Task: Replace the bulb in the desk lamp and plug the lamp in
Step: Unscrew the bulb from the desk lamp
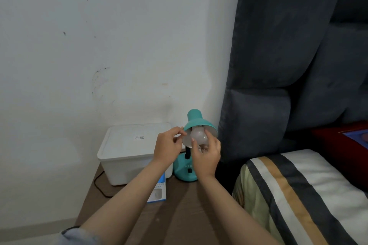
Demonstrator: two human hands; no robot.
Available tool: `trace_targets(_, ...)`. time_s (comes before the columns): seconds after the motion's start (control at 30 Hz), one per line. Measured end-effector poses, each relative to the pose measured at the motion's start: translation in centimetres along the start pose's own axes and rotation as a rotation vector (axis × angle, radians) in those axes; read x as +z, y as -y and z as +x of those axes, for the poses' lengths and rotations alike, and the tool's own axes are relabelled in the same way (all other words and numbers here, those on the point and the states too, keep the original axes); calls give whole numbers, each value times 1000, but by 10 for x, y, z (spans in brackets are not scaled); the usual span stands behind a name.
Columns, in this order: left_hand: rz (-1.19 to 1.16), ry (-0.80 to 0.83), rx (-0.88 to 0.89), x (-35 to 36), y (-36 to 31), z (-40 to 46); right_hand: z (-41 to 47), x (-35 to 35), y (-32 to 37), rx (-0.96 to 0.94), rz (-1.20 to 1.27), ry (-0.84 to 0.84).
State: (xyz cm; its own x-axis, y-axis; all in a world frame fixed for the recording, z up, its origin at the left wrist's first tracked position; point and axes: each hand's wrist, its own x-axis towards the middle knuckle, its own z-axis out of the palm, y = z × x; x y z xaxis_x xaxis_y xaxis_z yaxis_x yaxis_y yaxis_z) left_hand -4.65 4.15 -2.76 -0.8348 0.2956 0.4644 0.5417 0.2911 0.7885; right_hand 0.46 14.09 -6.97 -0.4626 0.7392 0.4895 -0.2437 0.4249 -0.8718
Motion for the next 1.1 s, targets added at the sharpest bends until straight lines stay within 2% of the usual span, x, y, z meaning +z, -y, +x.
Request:
trace_targets(0.17,5,-7,-6,-1,0,1,1,-2,-8,-163,-101,55)
trace_targets(0.47,5,2,6,0,3,1,-5,-14,-2,-124,17,43)
trace_targets(0.63,10,73,32,-4,-2,-8,-18,-24,-8,-116,61,17)
trace_targets(0.8,122,56,58,-14,17,-45,-51,-41,-16,-97,107,56)
trace_targets(0.97,324,-44,-117,-24,61,-91,-92,-49,-42,10,-32,176)
trace_targets(1.1,411,-45,-314,-29,87,-105,-112,-44,-56,76,-193,282)
